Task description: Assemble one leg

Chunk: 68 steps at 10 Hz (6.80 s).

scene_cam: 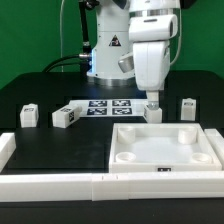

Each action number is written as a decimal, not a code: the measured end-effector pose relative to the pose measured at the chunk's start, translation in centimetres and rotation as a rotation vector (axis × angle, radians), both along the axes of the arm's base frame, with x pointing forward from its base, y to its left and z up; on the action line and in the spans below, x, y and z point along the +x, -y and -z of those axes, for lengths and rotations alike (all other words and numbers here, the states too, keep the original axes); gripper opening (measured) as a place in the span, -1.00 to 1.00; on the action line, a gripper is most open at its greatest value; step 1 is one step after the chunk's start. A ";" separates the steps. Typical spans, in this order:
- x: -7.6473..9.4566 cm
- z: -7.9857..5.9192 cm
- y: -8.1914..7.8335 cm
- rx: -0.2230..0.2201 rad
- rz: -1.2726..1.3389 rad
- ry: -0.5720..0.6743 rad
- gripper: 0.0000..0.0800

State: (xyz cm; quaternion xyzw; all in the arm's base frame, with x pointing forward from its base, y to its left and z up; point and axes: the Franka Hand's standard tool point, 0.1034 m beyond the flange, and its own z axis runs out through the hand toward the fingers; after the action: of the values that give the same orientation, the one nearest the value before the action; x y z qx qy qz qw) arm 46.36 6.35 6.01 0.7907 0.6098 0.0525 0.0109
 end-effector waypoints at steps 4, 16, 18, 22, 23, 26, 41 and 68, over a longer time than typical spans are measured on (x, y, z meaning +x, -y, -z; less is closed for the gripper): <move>-0.8 0.3 0.6 0.076 0.524 -0.007 0.62; -6.1 1.3 -6.6 0.176 1.648 -0.158 0.62; -6.9 1.6 -6.2 0.082 1.617 -0.264 0.62; -8.2 2.4 -6.3 -0.117 1.579 -0.547 0.62; -9.3 2.2 -6.6 -0.193 1.557 -0.652 0.62; -9.5 2.1 -8.2 -0.392 1.482 -0.951 0.62; -11.5 5.0 -9.1 -0.511 1.435 -1.083 -0.28; 2.1 -3.7 -5.7 0.247 1.363 -0.042 -0.27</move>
Offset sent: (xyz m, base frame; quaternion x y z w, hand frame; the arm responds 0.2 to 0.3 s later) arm -0.0255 -0.0199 -0.0076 -0.0083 0.0567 0.4258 0.9030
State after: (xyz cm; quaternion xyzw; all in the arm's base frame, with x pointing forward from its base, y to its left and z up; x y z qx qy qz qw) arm 48.44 12.03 9.70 0.9938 -0.0336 0.0875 -0.0605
